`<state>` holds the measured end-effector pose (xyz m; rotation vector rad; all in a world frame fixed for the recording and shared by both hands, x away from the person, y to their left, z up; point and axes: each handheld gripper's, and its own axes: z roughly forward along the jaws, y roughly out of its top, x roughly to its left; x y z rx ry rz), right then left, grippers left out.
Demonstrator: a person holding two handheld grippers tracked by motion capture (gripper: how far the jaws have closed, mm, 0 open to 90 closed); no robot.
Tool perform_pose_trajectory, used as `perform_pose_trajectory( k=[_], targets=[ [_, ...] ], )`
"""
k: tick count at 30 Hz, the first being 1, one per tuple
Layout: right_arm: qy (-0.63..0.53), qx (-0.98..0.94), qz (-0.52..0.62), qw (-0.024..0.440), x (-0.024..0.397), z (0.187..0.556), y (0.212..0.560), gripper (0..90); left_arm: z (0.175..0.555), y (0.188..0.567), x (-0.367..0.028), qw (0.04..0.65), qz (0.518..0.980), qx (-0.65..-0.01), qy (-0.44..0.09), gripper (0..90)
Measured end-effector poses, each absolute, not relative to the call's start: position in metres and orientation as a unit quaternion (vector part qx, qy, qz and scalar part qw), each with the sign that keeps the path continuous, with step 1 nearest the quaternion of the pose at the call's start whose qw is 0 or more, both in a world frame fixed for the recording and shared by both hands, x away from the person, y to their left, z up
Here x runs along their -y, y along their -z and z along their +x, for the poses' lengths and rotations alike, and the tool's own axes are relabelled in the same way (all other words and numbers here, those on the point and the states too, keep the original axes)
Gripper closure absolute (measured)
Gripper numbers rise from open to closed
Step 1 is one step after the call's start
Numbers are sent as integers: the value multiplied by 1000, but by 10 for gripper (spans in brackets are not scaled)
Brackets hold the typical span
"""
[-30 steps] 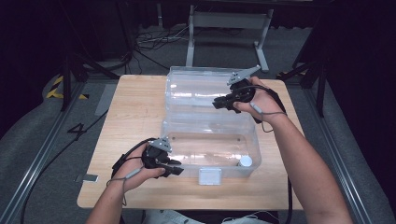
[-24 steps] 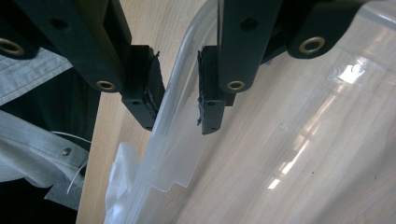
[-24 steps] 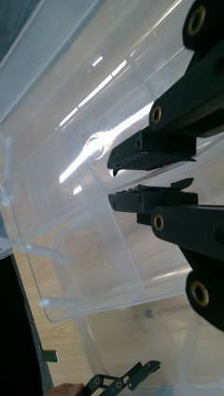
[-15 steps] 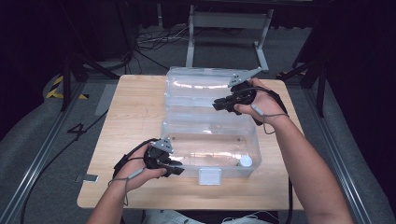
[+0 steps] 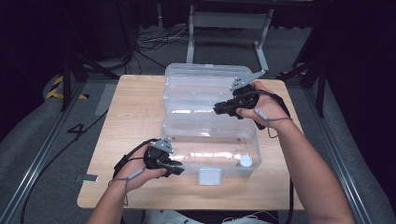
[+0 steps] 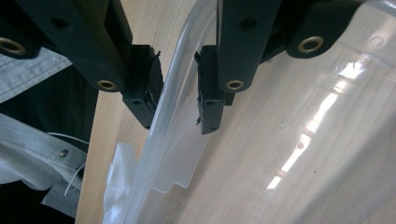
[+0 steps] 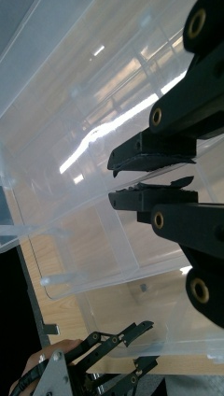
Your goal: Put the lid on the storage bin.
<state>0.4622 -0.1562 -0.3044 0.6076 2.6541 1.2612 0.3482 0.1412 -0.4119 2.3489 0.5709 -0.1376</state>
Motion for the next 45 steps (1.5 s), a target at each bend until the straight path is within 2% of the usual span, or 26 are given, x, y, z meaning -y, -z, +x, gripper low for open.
perform_pose_trajectory(
  k=[45],
  targets=[
    [-403,-899,154,76,158,422,301,796,348,412,-141,352,907,-226,55,724]
  ],
)
